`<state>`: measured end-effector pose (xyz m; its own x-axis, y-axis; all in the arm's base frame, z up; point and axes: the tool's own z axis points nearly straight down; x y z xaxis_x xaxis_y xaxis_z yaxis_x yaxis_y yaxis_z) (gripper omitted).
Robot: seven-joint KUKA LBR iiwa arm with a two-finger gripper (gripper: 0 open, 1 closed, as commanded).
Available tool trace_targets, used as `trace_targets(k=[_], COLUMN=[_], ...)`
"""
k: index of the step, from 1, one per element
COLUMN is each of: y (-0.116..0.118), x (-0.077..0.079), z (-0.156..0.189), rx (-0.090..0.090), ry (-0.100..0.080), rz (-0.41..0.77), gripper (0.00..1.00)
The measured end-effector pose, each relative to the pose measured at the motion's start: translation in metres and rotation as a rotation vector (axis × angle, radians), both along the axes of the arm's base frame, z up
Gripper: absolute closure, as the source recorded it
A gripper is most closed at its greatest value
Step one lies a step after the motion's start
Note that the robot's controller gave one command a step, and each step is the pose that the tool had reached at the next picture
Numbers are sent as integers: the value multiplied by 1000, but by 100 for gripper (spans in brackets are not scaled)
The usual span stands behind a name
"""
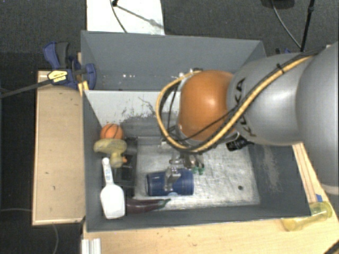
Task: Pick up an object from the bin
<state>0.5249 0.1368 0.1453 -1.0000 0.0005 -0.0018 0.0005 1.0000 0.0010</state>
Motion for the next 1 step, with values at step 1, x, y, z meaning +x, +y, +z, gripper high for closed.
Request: trace_targets(k=[1], y=[0], x=[18], z=[-72], rx=[3], ry=[-9], rz=[-116], gripper=[100])
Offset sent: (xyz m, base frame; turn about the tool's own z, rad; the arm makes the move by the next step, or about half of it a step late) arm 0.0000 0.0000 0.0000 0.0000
